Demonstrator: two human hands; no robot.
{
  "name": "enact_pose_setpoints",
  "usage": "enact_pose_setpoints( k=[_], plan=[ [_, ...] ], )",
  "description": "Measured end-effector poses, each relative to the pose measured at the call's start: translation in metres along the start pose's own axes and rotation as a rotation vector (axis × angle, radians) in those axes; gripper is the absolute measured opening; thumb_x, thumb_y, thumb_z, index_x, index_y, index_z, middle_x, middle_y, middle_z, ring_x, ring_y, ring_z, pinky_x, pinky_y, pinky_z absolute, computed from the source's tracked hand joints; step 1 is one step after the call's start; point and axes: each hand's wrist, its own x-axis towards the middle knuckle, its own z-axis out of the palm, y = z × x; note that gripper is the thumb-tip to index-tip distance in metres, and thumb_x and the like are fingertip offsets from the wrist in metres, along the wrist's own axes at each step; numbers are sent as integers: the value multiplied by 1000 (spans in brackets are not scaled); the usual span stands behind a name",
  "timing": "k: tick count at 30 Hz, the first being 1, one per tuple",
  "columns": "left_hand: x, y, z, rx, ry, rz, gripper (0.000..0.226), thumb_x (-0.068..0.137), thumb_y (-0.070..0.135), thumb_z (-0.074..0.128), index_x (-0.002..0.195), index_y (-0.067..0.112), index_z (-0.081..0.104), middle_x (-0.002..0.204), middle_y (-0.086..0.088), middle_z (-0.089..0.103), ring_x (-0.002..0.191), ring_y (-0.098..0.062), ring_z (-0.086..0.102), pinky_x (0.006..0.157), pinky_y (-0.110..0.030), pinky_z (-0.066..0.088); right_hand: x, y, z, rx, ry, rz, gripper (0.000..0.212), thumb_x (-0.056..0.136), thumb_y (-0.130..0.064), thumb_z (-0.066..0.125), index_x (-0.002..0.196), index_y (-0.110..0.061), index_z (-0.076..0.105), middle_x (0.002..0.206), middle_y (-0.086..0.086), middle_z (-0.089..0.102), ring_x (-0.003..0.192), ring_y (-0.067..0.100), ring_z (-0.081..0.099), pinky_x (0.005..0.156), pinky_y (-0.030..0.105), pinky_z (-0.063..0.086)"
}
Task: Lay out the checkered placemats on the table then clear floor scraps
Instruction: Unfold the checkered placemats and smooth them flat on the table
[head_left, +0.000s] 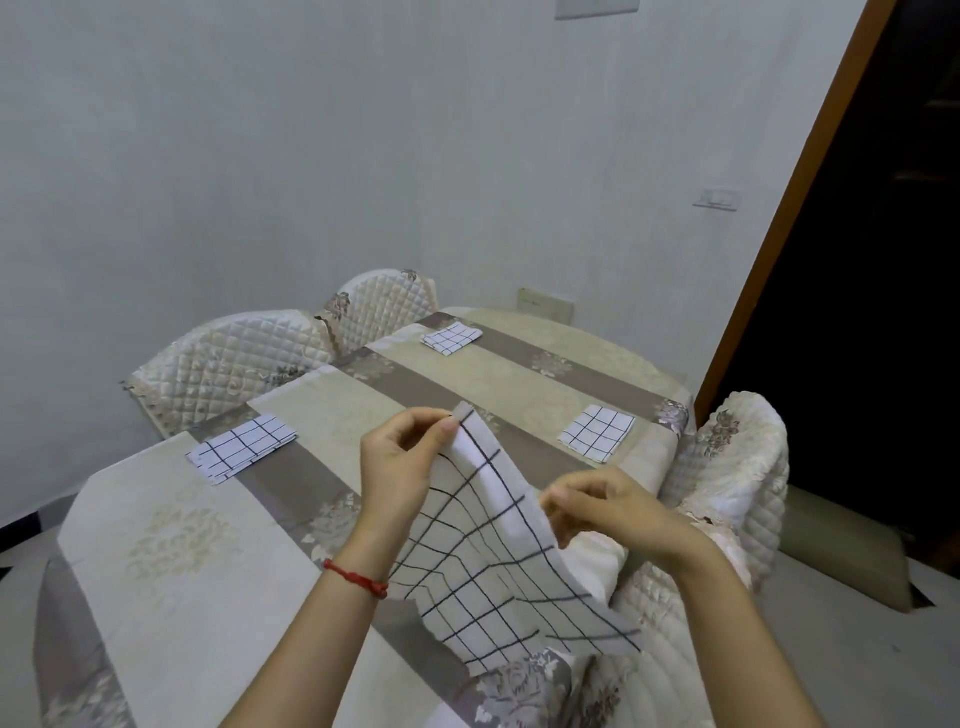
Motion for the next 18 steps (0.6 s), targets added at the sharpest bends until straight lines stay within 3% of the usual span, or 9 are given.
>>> enact_pose_setpoints(
  k=[2,4,8,12,15,18],
  plan=[
    [-5,2,9,-4,-68,-2,20,78,0,65,69,18,67,60,17,68,61,6,59,62,-7,48,11,-5,9,-52,74,-50,15,82,-32,64,79,-19,71,72,-2,68,68,9,62,64,18,50],
    [-8,3,15,-23,-117,-23,20,78,2,66,70,19,69,63,13,69,65,1,61,66,-12,51,19,-10,17,-108,172,-102,17,89,-17,56,80,-20,69,72,-8,66,67,5,58,62,15,47],
    [-13,5,20,-50,-167,-37,21,78,1,67,68,20,70,64,9,70,68,-7,63,68,-20,53,21,-24,26,-31,309,-217,30,84,-38,50,63,-19,61,53,-14,51,54,1,45,55,13,39],
    [-14,6,20,-20,-178,-39,23,77,4,68,66,23,70,65,8,71,70,-10,64,70,-26,53,23,-23,25,-160,378,-229,14,85,-14,62,76,-17,72,73,-4,70,71,4,63,68,18,49],
    [-16,7,20,-5,-192,-69,22,79,5,67,67,24,71,67,7,71,72,-11,65,73,-30,54,25,-20,23,-217,419,-183,12,82,-11,65,74,-18,72,75,-1,71,73,6,64,72,22,49],
    [-17,7,19,18,-230,-74,16,81,8,65,71,19,72,68,9,72,71,-8,65,72,-23,54,26,-18,22,-224,449,-162,7,79,-12,69,73,-14,72,78,7,73,75,15,67,77,34,52]
  ],
)
